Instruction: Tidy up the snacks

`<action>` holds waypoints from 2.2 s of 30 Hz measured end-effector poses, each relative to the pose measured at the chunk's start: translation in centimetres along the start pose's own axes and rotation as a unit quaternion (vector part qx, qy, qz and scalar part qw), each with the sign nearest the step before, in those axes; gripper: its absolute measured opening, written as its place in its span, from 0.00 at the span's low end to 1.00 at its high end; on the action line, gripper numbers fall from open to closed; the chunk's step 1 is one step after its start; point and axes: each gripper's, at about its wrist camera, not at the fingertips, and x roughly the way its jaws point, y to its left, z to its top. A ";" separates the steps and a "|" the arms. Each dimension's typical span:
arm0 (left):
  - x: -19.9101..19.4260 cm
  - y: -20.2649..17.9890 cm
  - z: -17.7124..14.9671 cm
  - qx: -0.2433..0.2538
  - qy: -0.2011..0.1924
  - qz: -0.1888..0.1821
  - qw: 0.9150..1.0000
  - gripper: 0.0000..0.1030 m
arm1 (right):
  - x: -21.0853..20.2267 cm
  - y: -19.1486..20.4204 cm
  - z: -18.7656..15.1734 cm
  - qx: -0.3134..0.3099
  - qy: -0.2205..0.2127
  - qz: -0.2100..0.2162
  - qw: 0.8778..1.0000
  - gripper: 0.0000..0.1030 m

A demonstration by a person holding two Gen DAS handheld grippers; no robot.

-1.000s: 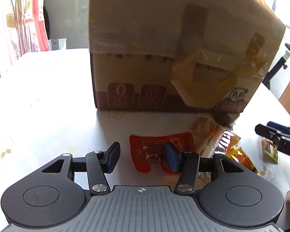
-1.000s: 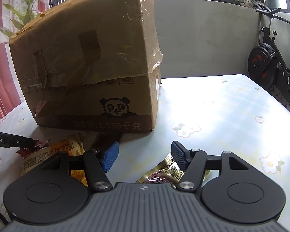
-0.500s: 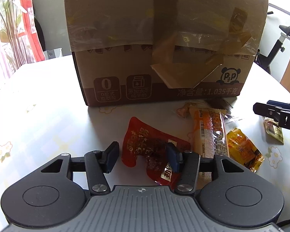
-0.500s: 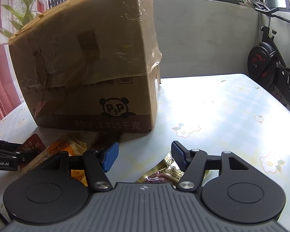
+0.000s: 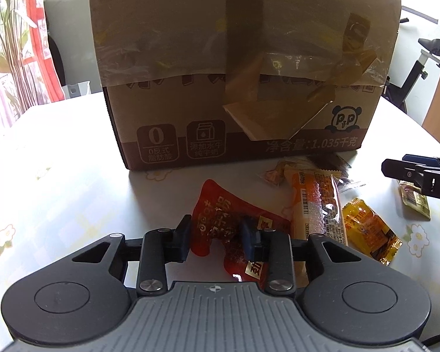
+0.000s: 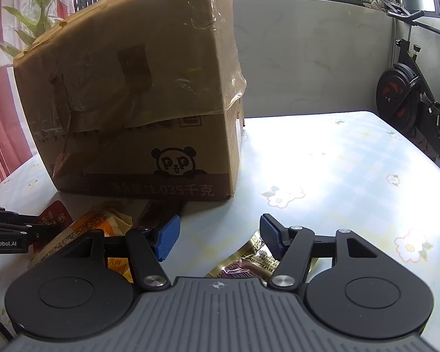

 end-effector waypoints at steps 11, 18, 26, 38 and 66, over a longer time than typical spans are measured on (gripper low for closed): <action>-2.4 1.4 0.5 -0.033 -0.037 -0.009 0.999 0.19 | 0.3 0.0 0.0 0.000 0.007 0.002 1.000 0.62; -2.9 1.8 0.6 -0.044 -0.036 -0.009 0.998 0.19 | 0.5 -0.1 0.0 0.005 0.014 -0.001 1.000 0.62; -4.4 3.3 0.1 -0.074 -0.052 -0.023 0.996 0.19 | 0.1 0.6 1.8 0.046 0.045 -0.008 0.998 0.63; -5.2 5.7 -0.9 -0.114 -0.075 -0.019 0.990 0.19 | 5.1 9.2 4.5 -0.030 0.090 0.079 0.992 0.62; -5.0 6.7 -1.4 -0.138 -0.072 -0.014 0.988 0.19 | 8.4 15.0 3.1 -0.099 0.169 0.114 0.974 0.41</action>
